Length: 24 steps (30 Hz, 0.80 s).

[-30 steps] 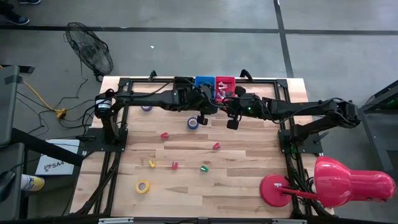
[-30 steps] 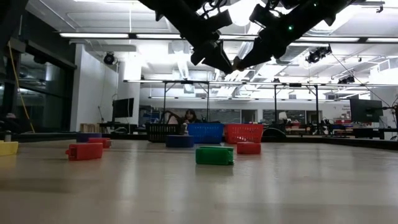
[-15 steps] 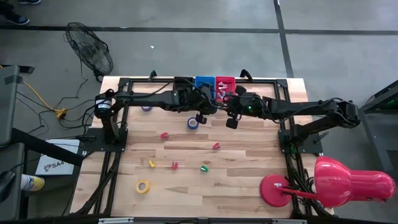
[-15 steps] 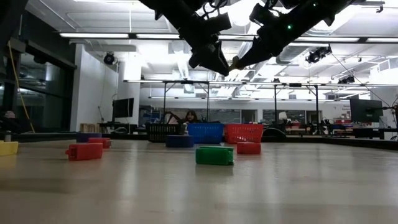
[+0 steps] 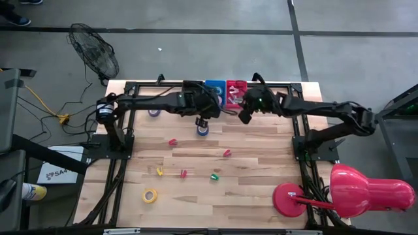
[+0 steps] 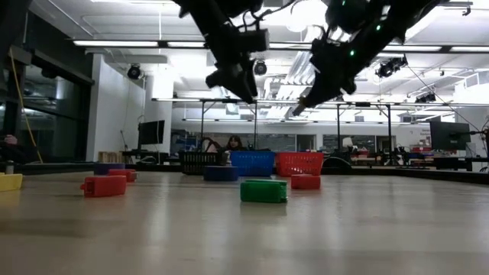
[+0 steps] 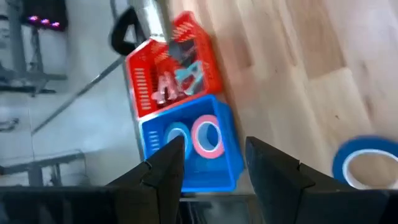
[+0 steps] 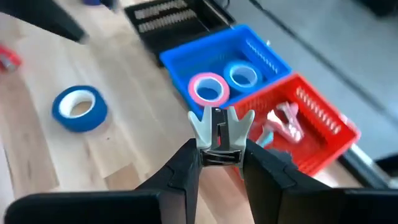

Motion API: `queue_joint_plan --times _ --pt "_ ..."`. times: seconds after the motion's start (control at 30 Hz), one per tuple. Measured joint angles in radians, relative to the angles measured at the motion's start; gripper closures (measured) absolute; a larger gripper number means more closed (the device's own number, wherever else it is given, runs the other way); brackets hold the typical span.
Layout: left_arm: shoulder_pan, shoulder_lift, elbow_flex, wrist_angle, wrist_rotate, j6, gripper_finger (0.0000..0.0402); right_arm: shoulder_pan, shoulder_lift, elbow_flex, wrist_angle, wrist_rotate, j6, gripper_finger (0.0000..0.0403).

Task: Pick and place Stapler, Stapler remover, tape
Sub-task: Put the light gray staple remover into the red bin

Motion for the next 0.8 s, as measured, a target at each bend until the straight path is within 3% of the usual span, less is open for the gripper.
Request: queue_joint_plan --times 0.33,0.53,0.8 --pt "0.1 -0.078 -0.003 -0.17 0.118 -0.113 0.0236 -0.173 0.196 0.0 0.146 -0.137 0.186 0.0315" --pt "0.143 -0.098 -0.007 -0.26 0.146 -0.135 0.0236 -0.222 0.291 0.026 0.188 -0.155 0.217 0.0315" --pt "0.157 -0.109 -0.099 -0.243 0.202 -0.169 0.0235 -0.252 0.376 0.107 0.139 -0.151 0.216 0.0315"
